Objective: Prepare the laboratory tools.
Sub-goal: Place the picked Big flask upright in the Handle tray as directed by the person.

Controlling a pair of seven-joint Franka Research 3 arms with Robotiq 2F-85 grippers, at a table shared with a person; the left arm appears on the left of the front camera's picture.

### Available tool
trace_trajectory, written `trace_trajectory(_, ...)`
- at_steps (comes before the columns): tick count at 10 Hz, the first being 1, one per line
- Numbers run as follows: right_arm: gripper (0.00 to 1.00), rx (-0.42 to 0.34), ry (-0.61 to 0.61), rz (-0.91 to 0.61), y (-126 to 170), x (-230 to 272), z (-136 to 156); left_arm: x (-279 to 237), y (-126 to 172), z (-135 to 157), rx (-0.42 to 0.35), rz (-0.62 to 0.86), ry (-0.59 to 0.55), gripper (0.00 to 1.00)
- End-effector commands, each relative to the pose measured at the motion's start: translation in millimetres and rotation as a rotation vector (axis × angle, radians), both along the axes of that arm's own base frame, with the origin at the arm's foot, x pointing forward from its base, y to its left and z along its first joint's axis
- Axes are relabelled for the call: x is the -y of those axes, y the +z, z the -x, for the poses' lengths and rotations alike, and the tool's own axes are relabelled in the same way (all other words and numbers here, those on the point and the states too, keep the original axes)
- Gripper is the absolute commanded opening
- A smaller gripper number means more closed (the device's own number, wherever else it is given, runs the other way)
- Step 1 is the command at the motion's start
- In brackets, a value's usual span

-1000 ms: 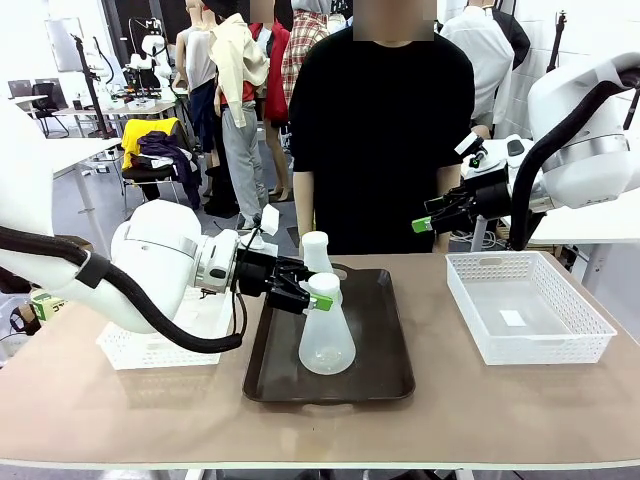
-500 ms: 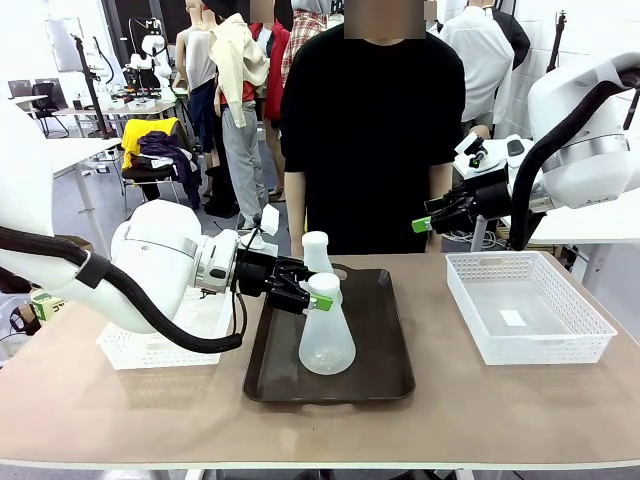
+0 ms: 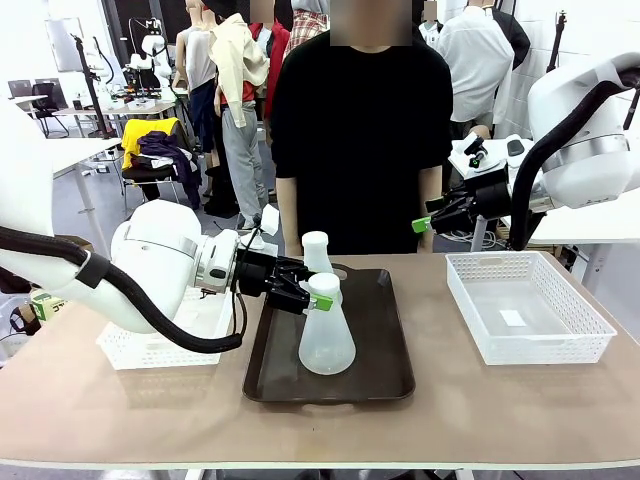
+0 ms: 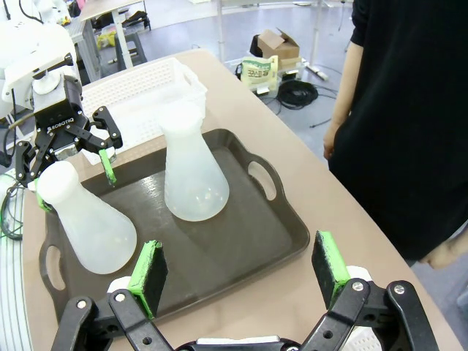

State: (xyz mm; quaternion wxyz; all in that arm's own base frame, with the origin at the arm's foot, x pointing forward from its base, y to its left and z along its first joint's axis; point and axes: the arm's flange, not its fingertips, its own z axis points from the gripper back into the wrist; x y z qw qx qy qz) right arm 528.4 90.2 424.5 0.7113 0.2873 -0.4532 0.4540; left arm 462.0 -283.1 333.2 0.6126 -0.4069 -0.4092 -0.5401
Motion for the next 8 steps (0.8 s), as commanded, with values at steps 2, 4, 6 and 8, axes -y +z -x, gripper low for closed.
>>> trace_trajectory(2,1.00,-0.015,-0.003,0.006,1.9,-1.0,-1.5,0.3,0.3,-0.1,0.014,0.003,-0.001,1.00)
trace_trajectory(4,1.00,-0.015,-0.003,0.006,1.9,-1.0,-1.5,0.3,0.3,-0.1,0.014,0.003,-0.001,1.00)
trace_trajectory(6,1.00,-0.015,-0.003,0.006,1.9,-1.0,-1.5,0.3,0.3,-0.1,0.014,0.003,-0.001,1.00)
trace_trajectory(8,1.00,-0.015,-0.003,0.006,1.9,-1.0,-1.5,0.3,0.3,-0.1,0.014,0.003,-0.001,1.00)
